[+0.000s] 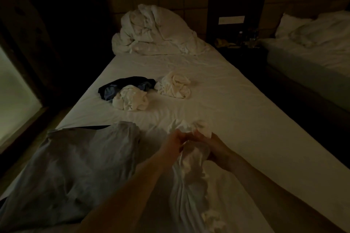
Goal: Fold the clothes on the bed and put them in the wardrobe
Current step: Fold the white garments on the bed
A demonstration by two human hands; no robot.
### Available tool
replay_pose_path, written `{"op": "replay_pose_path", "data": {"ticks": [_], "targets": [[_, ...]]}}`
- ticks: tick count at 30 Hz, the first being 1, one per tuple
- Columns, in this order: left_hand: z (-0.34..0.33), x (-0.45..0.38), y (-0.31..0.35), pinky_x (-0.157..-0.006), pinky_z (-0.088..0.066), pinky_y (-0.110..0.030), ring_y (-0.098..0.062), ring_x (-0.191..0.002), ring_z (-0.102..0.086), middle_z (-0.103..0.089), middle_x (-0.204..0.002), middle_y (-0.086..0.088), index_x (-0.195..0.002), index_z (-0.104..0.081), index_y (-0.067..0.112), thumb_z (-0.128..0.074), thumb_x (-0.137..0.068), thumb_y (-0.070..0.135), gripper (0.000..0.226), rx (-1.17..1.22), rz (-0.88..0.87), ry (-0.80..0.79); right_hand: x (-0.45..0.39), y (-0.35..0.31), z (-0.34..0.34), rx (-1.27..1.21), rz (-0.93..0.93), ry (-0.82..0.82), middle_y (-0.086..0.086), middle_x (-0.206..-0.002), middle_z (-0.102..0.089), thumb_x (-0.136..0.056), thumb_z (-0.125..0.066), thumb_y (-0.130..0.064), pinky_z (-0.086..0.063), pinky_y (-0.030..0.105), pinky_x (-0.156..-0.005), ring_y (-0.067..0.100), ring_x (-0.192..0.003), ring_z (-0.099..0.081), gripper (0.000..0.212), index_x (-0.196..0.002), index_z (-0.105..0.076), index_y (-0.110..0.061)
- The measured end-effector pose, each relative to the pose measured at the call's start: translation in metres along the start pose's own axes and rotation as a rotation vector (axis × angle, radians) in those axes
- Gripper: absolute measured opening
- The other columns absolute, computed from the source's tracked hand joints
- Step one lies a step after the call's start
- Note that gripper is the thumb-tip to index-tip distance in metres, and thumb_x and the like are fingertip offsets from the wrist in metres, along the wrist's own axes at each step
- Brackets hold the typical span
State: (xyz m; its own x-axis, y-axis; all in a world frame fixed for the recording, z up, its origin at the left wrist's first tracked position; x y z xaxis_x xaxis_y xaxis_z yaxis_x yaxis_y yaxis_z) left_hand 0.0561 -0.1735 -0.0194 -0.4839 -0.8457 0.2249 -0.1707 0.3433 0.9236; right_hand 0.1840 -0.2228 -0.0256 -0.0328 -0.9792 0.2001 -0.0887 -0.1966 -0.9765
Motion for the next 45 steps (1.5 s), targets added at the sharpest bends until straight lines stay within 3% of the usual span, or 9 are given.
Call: {"op": "replay_pose_path", "data": {"ticks": [3, 6, 10, 16, 21, 33, 39, 42, 45], "targets": [[0.027, -0.005, 0.001, -0.065, -0.055, -0.025, -0.017, -0.086, -0.066, -0.07, -0.095, 0.0, -0.108, -0.064, 0.009, -0.049, -0.094, -0.004, 0.025, -0.135, -0.097, 0.132, 0.003, -0.008, 0.009, -0.238, 0.051, 0.206, 0.011, -0.095, -0.075, -0.09, -0.065, -0.019, -0.057, 0.028, -0.067, 0.02, -0.084, -0.073, 0.016, -0.103, -0.071, -0.011], [0.033, -0.008, -0.005, -0.083, -0.053, -0.032, -0.025, -0.106, -0.061, -0.055, -0.129, -0.004, -0.144, -0.033, 0.017, -0.06, -0.085, -0.013, 0.072, -0.504, -0.157, 0.067, 0.007, -0.016, 0.012, -0.547, -0.001, 0.253, 0.014, -0.083, -0.073, -0.095, -0.048, -0.017, -0.054, 0.032, -0.066, 0.024, -0.073, -0.071, 0.025, -0.088, -0.07, -0.005], [0.018, -0.001, -0.005, -0.107, -0.035, -0.033, -0.021, -0.134, -0.036, -0.037, -0.144, -0.005, -0.124, -0.054, 0.02, -0.069, -0.085, 0.011, 0.043, -0.619, -0.146, -0.027, 0.018, -0.036, 0.011, -0.693, -0.067, 0.129, 0.017, -0.072, -0.067, -0.076, -0.047, -0.033, -0.05, 0.034, -0.067, 0.03, -0.064, -0.067, 0.037, -0.081, -0.065, -0.001], [0.02, -0.004, 0.025, -0.056, -0.047, -0.009, -0.009, -0.07, -0.061, -0.062, -0.08, -0.002, -0.098, -0.055, 0.015, -0.072, -0.086, 0.018, 0.022, -0.776, -0.111, -0.02, 0.023, -0.052, 0.032, -0.591, -0.088, 0.101, 0.005, -0.049, -0.046, -0.082, -0.032, -0.082, -0.041, 0.02, -0.041, 0.016, -0.036, -0.046, 0.077, -0.054, -0.052, -0.012], [0.004, -0.003, 0.021, -0.08, -0.05, -0.021, -0.011, -0.102, -0.059, -0.061, -0.114, 0.005, -0.125, -0.053, 0.026, -0.077, -0.08, 0.022, 0.051, -1.033, -0.105, -0.317, 0.034, -0.063, 0.025, -0.367, -0.115, 0.069, 0.005, -0.063, -0.056, -0.097, -0.044, -0.036, -0.047, 0.03, -0.055, 0.017, -0.053, -0.055, 0.037, -0.07, -0.057, -0.014], [0.046, 0.01, 0.105, -0.064, -0.044, -0.02, -0.003, -0.072, -0.055, -0.059, -0.078, 0.011, -0.079, -0.059, 0.03, -0.072, -0.079, 0.024, 0.015, -0.646, -0.439, 0.293, 0.015, -0.075, 0.063, 0.475, 0.132, 0.567, 0.011, -0.092, -0.067, -0.08, -0.063, 0.003, -0.05, 0.034, -0.073, 0.028, -0.092, -0.064, 0.02, -0.088, -0.06, -0.015], [0.023, 0.012, 0.114, -0.055, -0.036, 0.002, 0.006, -0.061, -0.035, -0.035, -0.071, 0.02, -0.069, -0.035, 0.035, -0.071, -0.087, 0.023, 0.043, -0.8, -0.481, 0.256, 0.009, -0.056, 0.004, 0.73, 0.026, 0.006, -0.003, -0.112, -0.061, -0.082, -0.075, -0.037, -0.047, 0.027, -0.073, 0.016, -0.094, -0.062, 0.057, -0.131, -0.046, -0.029], [0.043, 0.006, 0.12, -0.065, -0.037, -0.001, 0.003, -0.072, -0.047, -0.049, -0.081, 0.015, -0.078, -0.056, 0.028, -0.076, -0.081, 0.032, 0.021, -0.872, -0.462, 0.293, 0.005, -0.055, 0.013, 1.1, 0.159, 0.106, 0.0, -0.092, -0.059, -0.092, -0.062, -0.025, -0.039, 0.028, -0.072, 0.025, -0.095, -0.06, 0.007, -0.086, -0.06, -0.026], [0.069, 0.01, 0.13, -0.091, -0.041, -0.022, -0.021, -0.114, -0.057, -0.059, -0.122, -0.002, -0.123, -0.061, 0.005, -0.08, -0.074, 0.039, 0.063, -0.968, -0.394, 0.306, 0.01, -0.072, 0.043, 0.956, 0.232, 0.349, 0.002, -0.07, -0.051, -0.094, -0.059, -0.021, -0.03, 0.03, -0.057, 0.019, -0.075, -0.053, 0.037, -0.06, -0.044, -0.022]]}}
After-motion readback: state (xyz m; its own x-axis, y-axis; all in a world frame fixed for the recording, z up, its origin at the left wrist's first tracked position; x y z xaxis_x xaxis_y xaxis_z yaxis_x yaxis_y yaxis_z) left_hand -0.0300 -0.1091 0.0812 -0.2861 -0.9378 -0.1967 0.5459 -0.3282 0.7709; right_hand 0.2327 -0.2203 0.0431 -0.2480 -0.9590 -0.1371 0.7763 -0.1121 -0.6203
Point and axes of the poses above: each hand's wrist, its own x-axis away from the middle knuckle, its own z-axis out of the back of the hand, y = z × x, the point moved 4 cm from there along -x, towards the middle knuckle
